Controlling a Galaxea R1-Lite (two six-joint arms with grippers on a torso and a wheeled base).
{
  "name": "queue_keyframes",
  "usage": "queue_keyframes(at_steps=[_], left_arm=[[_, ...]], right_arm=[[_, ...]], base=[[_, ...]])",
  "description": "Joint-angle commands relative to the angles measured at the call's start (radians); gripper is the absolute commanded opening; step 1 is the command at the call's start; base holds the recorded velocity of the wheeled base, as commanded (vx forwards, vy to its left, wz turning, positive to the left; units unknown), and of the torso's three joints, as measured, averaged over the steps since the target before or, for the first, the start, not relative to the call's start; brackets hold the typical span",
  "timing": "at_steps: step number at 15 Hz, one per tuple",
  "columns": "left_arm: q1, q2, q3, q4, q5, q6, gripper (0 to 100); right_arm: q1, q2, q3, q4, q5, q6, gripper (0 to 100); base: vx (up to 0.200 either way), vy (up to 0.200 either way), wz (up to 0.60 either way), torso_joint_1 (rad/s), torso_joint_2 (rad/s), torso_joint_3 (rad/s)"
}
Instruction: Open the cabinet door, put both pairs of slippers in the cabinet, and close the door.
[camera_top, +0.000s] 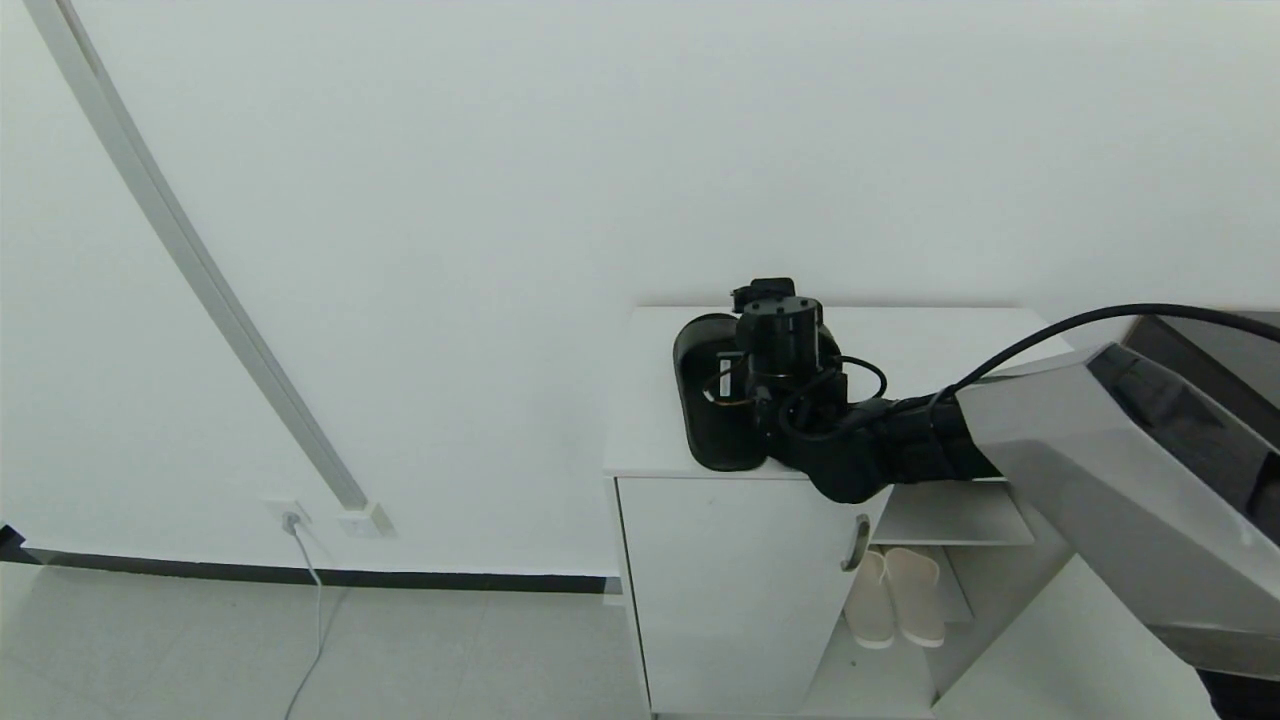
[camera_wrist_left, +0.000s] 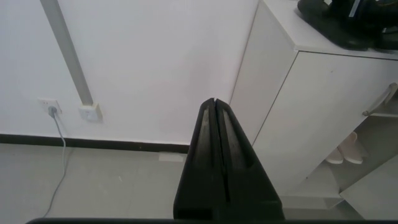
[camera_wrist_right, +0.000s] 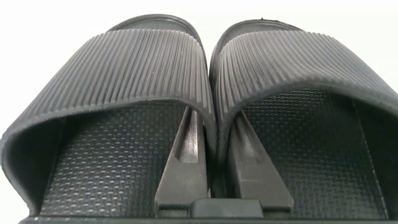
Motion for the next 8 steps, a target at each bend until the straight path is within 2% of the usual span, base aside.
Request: queue_keyframes(at_steps=[1,2,4,6,8], left_arm=[[0.000,0.000,0.000,0.000,0.001,-0.004,0],[0.000,0.000,0.000,0.000,0.001,-0.005,0],[0.000,0.000,0.000,0.000,0.001,-0.004,0],[0.000,0.000,0.000,0.000,0.001,-0.004,0],[0.000,0.000,0.000,0.000,0.001,-0.002,0]], right_arm=[[0.027,-0.161,0.159,-0.006,0.036,0.000,0],[0.034,-0.200,0.205,-0.007,0.056,0.002,0],[0.057,-0.373,0.454,-0.061,0.163,0.002,0],[0.061,-0.488,0.624,-0.109,0.249,0.002,0],[0.057,-0.641,0.811,-0.132,0.387,0.003,0]], base=[[0.000,0.000,0.00,0.000,0.00,0.000],[0.000,0.000,0.00,0.000,0.00,0.000],[0.000,0.000,0.00,0.000,0.00,0.000],[0.000,0.000,0.00,0.000,0.00,0.000],[0.000,0.000,0.00,0.000,0.00,0.000]])
